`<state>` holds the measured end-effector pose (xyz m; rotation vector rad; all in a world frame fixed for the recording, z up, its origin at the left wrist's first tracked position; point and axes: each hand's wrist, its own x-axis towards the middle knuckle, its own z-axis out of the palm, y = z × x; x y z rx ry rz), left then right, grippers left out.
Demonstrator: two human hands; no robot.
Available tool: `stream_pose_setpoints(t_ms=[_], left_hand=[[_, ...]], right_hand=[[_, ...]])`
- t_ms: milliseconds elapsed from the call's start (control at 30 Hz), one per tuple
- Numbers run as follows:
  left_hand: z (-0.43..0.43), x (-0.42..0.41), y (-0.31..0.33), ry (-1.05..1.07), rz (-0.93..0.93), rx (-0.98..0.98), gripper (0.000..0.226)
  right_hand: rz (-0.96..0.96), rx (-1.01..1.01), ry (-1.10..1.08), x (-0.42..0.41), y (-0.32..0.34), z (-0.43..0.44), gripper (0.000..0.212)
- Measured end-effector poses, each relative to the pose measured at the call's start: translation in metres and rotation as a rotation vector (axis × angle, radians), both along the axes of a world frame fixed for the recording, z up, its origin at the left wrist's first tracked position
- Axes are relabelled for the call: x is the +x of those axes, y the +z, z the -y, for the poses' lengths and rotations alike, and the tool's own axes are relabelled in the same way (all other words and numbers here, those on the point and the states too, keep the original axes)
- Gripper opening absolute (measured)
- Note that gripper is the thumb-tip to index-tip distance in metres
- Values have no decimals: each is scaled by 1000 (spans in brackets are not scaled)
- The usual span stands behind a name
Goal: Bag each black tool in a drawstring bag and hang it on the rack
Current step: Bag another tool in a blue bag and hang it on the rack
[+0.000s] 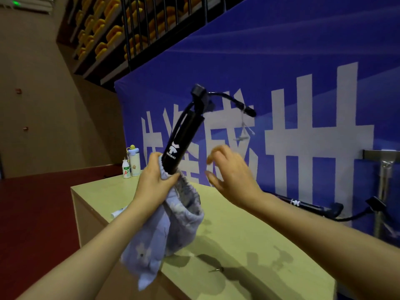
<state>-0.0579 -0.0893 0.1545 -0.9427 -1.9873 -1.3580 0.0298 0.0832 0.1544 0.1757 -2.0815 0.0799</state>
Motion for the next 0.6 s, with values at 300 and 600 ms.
stream_pose_setpoints(t_ms=[300, 600], left_hand=[[13, 32, 33, -91, -80, 47, 39], [-26, 110, 70, -366, 22, 189, 23]], right_hand=[[352, -655, 381, 5, 9, 33, 19], [-32, -1134, 768, 92, 76, 32, 26]])
